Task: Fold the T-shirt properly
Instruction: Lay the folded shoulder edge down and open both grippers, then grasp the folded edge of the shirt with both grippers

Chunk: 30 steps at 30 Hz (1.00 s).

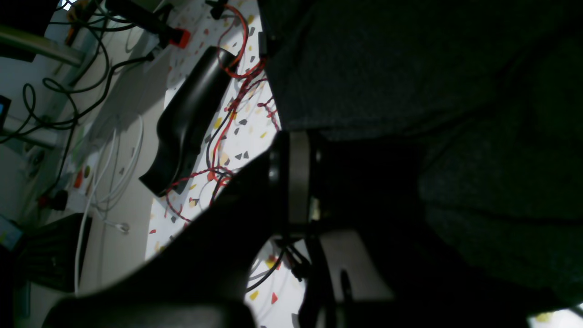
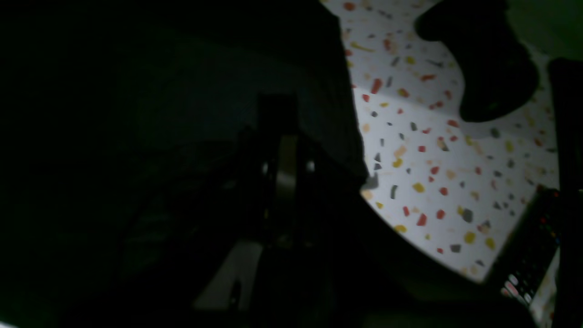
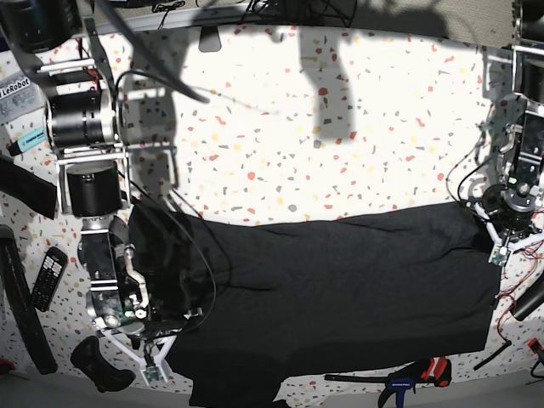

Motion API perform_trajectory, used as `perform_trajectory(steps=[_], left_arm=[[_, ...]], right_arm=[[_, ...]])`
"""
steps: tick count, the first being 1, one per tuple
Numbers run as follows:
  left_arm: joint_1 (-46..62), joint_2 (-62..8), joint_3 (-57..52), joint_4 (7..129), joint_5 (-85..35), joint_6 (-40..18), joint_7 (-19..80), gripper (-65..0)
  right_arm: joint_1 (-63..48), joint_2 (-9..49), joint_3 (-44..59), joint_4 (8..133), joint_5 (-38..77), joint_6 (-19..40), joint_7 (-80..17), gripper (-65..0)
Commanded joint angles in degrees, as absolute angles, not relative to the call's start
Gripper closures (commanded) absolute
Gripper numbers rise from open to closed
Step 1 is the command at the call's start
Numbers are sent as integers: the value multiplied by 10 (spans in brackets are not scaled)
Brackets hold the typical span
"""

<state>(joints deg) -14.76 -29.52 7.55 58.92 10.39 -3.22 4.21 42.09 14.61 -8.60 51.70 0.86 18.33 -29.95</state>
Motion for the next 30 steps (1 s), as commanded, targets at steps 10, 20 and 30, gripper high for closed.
perform_trajectory(steps=[10,20,30], left_arm=[[-164,-311,71,595,143,-18,-13,-70],[-223,-340,71,501,164,7,-29,-243],[-249,-341,71,437,160,-136,-158,-243]], right_arm=[[446,149,-82,527,21,223,-294,-26],[445,149,-82,527,20,223,-300,-141],[445,149,-82,527,22,223,-301,-141]])
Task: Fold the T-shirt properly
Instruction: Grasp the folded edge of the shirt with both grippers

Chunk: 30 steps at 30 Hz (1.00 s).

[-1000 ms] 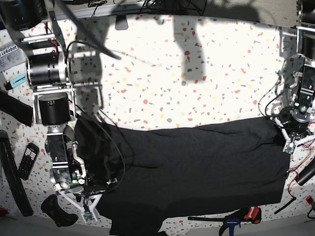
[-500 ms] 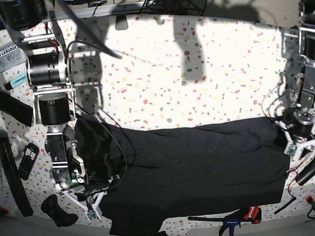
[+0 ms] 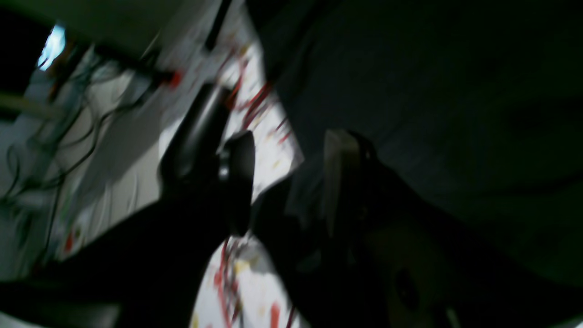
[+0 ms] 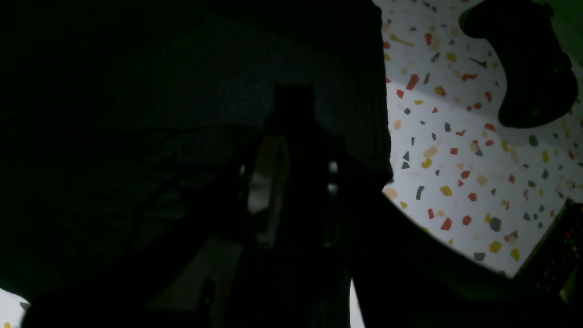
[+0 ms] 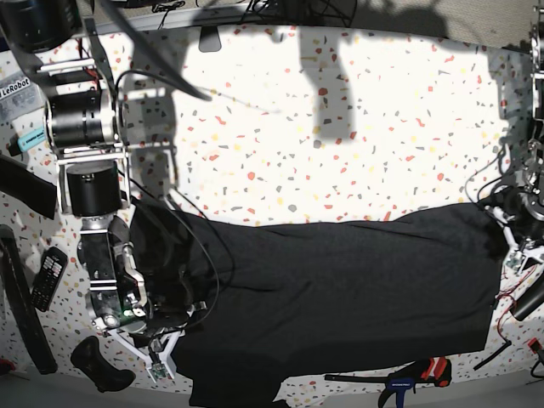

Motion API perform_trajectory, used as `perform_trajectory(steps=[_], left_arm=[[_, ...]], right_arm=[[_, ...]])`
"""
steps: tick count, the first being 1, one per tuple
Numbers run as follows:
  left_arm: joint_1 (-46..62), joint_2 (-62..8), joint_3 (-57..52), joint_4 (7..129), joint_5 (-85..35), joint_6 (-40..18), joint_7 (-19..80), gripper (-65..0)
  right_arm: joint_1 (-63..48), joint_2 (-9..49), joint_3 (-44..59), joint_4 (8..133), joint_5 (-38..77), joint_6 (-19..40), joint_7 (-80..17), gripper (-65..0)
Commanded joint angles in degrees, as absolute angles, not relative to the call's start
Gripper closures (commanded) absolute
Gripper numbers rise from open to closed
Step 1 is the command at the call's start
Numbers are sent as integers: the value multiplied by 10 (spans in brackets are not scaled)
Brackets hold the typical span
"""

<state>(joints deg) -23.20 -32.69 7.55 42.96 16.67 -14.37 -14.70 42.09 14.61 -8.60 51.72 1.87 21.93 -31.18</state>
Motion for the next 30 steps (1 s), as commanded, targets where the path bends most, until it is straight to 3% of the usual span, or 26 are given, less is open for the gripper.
perform_trajectory(steps=[1,4,10,13,16,20,22,30], left_arm=[[-249,-342,71,437,160,-136,-170,-243],[-251,-341,71,437,143,-145,-171,-243],[-240,-341,71,452,-133,-293,-105,-243],[-225,-328,71,475,-181,-300,-98,-243],[-217,-303,71,478,-181,-274,-67,-243],[-200,-264,71,476,-181,-133,-57,-243],[-197,-254,71,476,-181,-93,-48,-243],[-170,-247,71,477,-181,-96,8,-243]], right_arm=[[444,149,-82,527,22,223,-301,-141],[433,149,-82,527,66,223,-301,-141],[376,149,-82,527,124,224,-240,-141],[345,148,-82,527,118,225,-226,-141],[320,148,-82,527,103,225,-217,-141],[290,148,-82,527,70,225,-204,-141],[276,148,-82,527,55,225,-204,-141],[244,161,-82,527,0,222,-209,-141]])
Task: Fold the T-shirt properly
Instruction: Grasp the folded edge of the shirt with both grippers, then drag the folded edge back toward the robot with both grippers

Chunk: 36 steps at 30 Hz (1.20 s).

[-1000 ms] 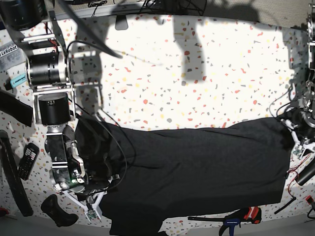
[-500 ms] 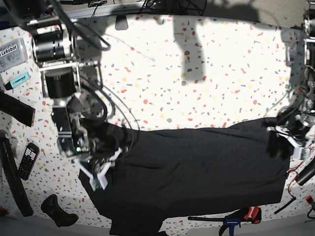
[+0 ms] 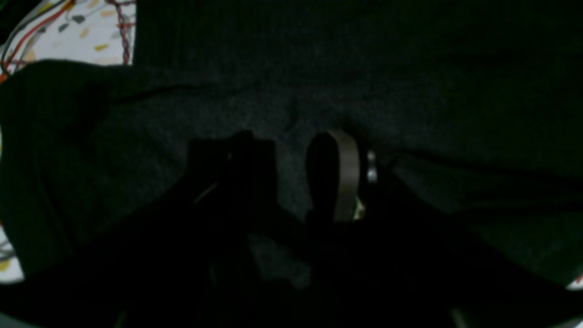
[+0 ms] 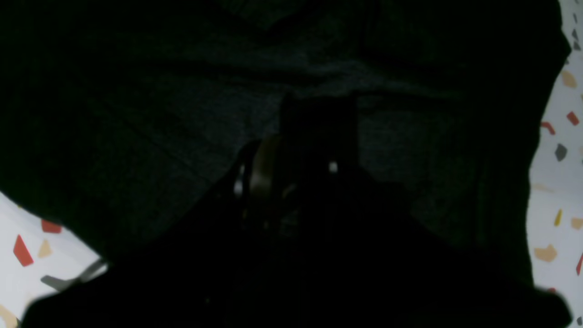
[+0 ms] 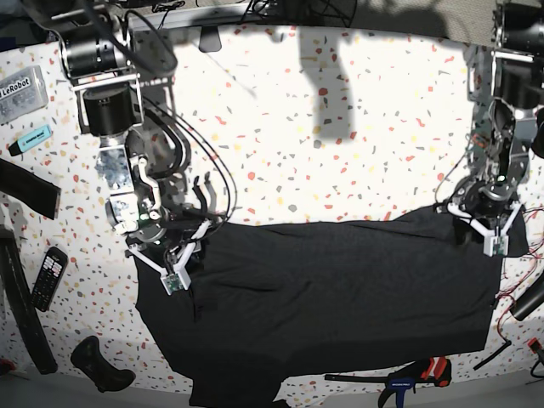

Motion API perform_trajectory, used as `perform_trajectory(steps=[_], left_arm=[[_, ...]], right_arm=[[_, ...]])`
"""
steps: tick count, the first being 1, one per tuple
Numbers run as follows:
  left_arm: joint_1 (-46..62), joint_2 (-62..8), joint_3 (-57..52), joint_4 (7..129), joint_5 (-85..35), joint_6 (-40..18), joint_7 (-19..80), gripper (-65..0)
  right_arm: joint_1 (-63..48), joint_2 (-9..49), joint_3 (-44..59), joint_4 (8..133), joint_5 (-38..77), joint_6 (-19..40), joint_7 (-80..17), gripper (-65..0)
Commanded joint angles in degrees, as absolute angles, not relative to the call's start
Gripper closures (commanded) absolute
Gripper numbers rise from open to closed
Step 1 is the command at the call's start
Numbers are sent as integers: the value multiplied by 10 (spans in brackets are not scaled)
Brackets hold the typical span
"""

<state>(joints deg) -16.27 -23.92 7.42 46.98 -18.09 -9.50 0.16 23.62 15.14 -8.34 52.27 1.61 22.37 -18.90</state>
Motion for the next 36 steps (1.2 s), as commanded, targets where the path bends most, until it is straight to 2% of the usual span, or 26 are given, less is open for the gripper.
perform_trajectory(steps=[1,8,13,21,26,31,36], left_arm=[[-162,-247,71,477,-181,-96,8,-243],[-104,-246,71,493,-180,-103,-6,-243],[-46,-246,71,562,-153,-103,-17,-243],[32,-247,71,655,-131,-103,-13,-243],[59,-248,70,657,-90,-102,-13,-243],[83,-248,59,657,-94,-102,-14,-243],[98,-248,59,657,-95,-102,-17,-243]], right_arm=[[243,165,-82,527,-1,221,-213,-141],[230,228,-82,527,2,218,-236,-141],[191,252,-82,527,2,218,-237,-141],[125,254,-82,529,2,216,-239,-141],[93,254,-82,543,2,215,-241,-141],[59,254,-82,595,78,215,-265,-141],[29,254,-82,644,95,215,-275,-141]])
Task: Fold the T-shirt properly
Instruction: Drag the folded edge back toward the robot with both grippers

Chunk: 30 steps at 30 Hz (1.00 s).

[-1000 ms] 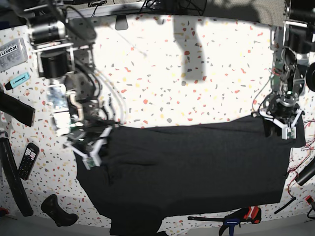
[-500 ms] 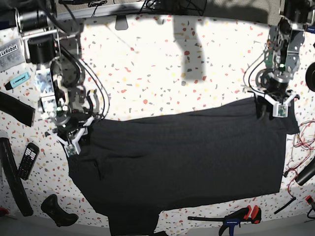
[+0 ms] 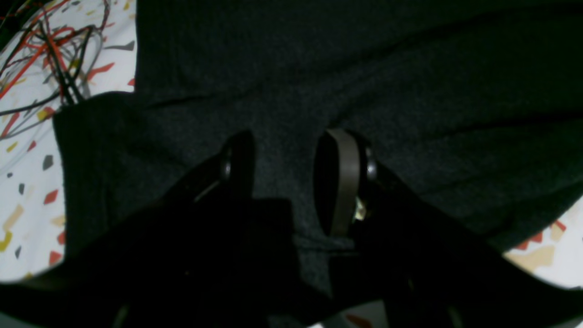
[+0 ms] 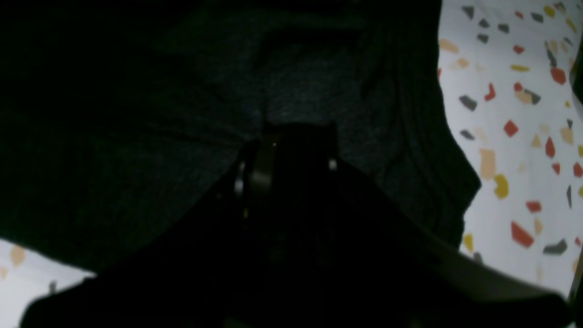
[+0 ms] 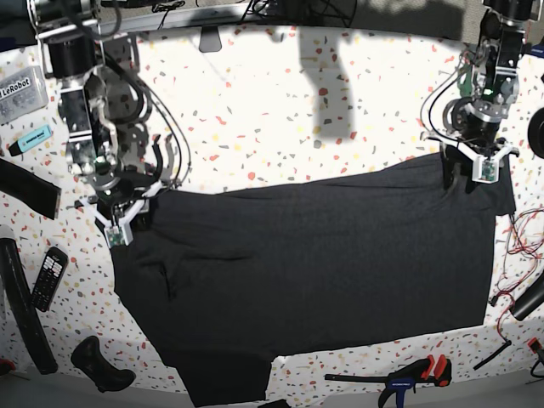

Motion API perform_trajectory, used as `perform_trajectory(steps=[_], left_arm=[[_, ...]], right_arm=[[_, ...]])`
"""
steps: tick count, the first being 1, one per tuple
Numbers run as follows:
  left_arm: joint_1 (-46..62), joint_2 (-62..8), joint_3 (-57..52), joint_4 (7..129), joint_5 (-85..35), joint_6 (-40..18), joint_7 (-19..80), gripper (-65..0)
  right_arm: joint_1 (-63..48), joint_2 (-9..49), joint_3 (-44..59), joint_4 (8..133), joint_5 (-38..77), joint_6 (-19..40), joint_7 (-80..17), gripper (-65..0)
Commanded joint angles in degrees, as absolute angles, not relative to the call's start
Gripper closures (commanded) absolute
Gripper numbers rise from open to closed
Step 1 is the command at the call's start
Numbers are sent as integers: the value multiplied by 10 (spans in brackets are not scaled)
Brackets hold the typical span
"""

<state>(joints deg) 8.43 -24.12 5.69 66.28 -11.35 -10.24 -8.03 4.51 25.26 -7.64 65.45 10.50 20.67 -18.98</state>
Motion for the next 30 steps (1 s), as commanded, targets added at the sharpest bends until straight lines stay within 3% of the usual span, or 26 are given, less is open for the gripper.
perform_trajectory(steps=[1,10,15,30], left_arm=[[100,-248,59,657,-95,-102,-17,-243],[123,-247,59,657,-95,-102,-17,-243],[134,-244,59,657,-97,-102,-17,-243],[211,-245,59,731,-96,-102,-17,-243]], right_arm=[[23,254,-79,652,95,215,-275,-141],[-53,239,45,695,129,218,-276,-141],[-76,215,126,700,129,284,-274,-141],[-155,205,136,792,138,326,-285,-141]])
